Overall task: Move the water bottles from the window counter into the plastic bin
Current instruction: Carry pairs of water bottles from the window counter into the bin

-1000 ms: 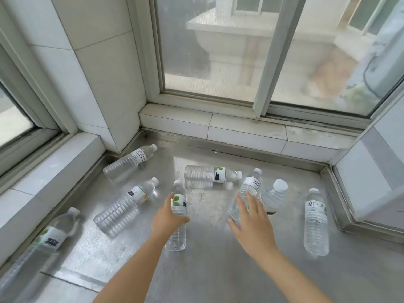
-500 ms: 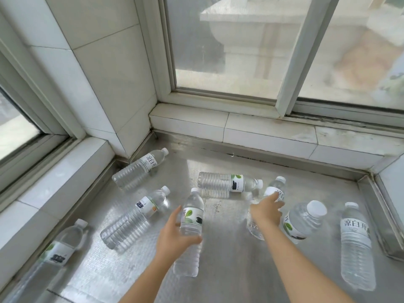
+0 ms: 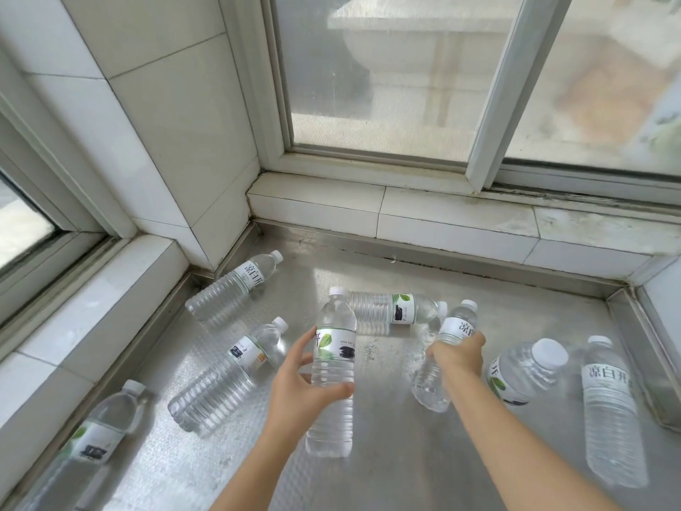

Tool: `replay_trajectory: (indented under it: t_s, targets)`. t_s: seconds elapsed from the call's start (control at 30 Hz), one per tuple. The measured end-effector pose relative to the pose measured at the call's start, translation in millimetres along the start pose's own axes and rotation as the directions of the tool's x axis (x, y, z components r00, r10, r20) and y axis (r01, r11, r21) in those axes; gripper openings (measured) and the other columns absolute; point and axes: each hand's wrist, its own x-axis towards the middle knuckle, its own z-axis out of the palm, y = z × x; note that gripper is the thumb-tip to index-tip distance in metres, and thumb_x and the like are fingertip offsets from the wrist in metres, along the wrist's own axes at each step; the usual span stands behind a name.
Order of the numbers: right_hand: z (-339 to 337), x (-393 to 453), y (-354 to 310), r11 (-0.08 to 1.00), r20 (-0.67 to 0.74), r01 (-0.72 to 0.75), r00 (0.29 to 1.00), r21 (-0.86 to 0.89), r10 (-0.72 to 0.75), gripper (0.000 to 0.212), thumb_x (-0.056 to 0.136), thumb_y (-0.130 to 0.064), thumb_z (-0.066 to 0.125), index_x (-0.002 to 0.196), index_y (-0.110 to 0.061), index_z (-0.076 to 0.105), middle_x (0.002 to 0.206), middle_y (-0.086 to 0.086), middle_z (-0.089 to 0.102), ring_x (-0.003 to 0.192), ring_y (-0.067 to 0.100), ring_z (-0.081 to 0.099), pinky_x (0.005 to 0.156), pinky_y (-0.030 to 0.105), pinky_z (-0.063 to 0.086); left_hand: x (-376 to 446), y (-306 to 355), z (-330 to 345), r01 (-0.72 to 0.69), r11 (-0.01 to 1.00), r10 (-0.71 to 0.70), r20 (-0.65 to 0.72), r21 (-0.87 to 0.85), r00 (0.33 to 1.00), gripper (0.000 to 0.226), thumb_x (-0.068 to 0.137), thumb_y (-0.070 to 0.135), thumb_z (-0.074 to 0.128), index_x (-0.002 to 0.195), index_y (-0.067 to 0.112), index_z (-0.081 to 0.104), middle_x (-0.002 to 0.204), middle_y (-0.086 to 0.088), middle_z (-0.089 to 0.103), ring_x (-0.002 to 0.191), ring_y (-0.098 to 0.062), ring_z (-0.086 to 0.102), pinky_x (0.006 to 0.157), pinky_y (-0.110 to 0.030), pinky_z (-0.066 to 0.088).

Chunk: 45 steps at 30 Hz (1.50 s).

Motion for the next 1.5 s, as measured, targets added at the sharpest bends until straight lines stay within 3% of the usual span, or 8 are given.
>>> replay_trajectory:
  t_s: [0.1,0.23,0.47,0.6,0.77,1.07,1.2,1.5]
  targets:
    - [-9.1,-20.4,8.1,0.984,0.086,0.038,0.995,0.173,-0.053,0.081,0.058,0.006,0.077,0.128,-0.013,0.043,0.096,0.011,0.063,0.072,0.026,0.061,0.055,0.029,0.046,-5.2,13.6,3.5,-0.032,0.999,0.032,0.017,-0.017,0.999,0.096,0.046,0.031,0.093,0.121,0.067,0.046,0.113,0.013,0.065,0.078,0.005,0.068,0.064,-0.016,0.051]
    - [-25.3,-57.4,12.1,0.941,0.218,0.062,0.966,0.333,-0.140,0.091,0.054,0.008,0.080,0.130,-0.026,0.043,0.103,0.008,0.063,0.083,0.028,0.067,0.066,0.039,0.057,-18.0,33.9,9.1,-0.073,0.997,0.074,0.036,-0.038,0.997,0.092,0.044,0.030,0.093,0.110,0.074,0.047,0.110,0.012,0.067,0.076,0.005,0.068,0.057,-0.008,0.051]
    - [-86.9,-116.8,18.6,0.878,0.271,0.228,0.892,0.420,-0.362,0.097,0.052,0.004,0.086,0.127,-0.041,0.045,0.109,-0.007,0.067,0.086,0.006,0.070,0.070,0.028,0.057,-54.2,67.3,16.7,-0.158,0.985,0.164,0.086,-0.068,0.983,0.090,0.038,0.036,0.093,0.106,0.077,0.050,0.107,0.018,0.064,0.079,0.010,0.065,0.060,-0.011,0.051]
    - [-138.4,-139.6,33.6,0.848,0.220,0.332,0.867,0.412,-0.446,0.098,0.049,0.004,0.087,0.123,-0.046,0.048,0.118,-0.002,0.064,0.103,0.016,0.065,0.089,0.039,0.054,-80.8,81.3,33.0,-0.220,0.969,0.233,0.131,-0.109,0.964,0.088,0.035,0.036,0.092,0.105,0.074,0.054,0.103,0.016,0.069,0.079,0.005,0.069,0.059,-0.008,0.051]
    - [-206.7,-163.7,63.2,0.805,0.129,0.408,0.855,0.431,-0.502,0.093,0.042,-0.008,0.087,0.109,-0.061,0.051,0.111,-0.011,0.067,0.088,0.000,0.068,0.061,0.013,0.053,-124.9,93.8,65.0,-0.288,0.945,0.317,0.221,-0.153,0.922,0.095,0.035,0.037,0.093,0.117,0.065,0.055,0.107,0.015,0.069,0.083,-0.003,0.070,0.062,-0.013,0.054]
    - [-321.9,-229.0,135.1,0.769,-0.060,0.497,0.852,0.401,-0.519,0.099,0.040,-0.018,0.088,0.123,-0.057,0.047,0.122,-0.015,0.062,0.113,0.006,0.059,0.099,0.043,0.048,-235.1,102.9,115.7,-0.352,0.915,0.403,0.367,-0.200,0.839,0.098,0.034,0.038,0.095,0.119,0.065,0.054,0.109,0.011,0.068,0.085,-0.004,0.073,0.058,-0.018,0.058]
    - [-366.0,-269.0,175.7,0.775,-0.119,0.508,0.856,0.376,-0.503,0.095,0.041,-0.024,0.087,0.115,-0.066,0.046,0.113,-0.032,0.062,0.107,-0.012,0.055,0.099,0.034,0.046,-289.5,96.2,130.4,-0.371,0.900,0.435,0.422,-0.227,0.796,0.099,0.035,0.040,0.096,0.120,0.065,0.054,0.103,0.016,0.072,0.086,-0.006,0.074,0.059,-0.020,0.058]
    - [-448.5,-352.4,260.1,0.767,-0.288,0.542,0.838,0.343,-0.463,0.097,0.044,-0.018,0.087,0.123,-0.056,0.046,0.124,-0.015,0.062,0.111,0.009,0.062,0.088,0.037,0.054,-404.0,92.5,161.6,-0.399,0.873,0.485,0.576,-0.280,0.658,0.096,0.038,0.039,0.093,0.121,0.063,0.054,0.107,0.025,0.071,0.097,-0.008,0.071,0.074,-0.023,0.056]
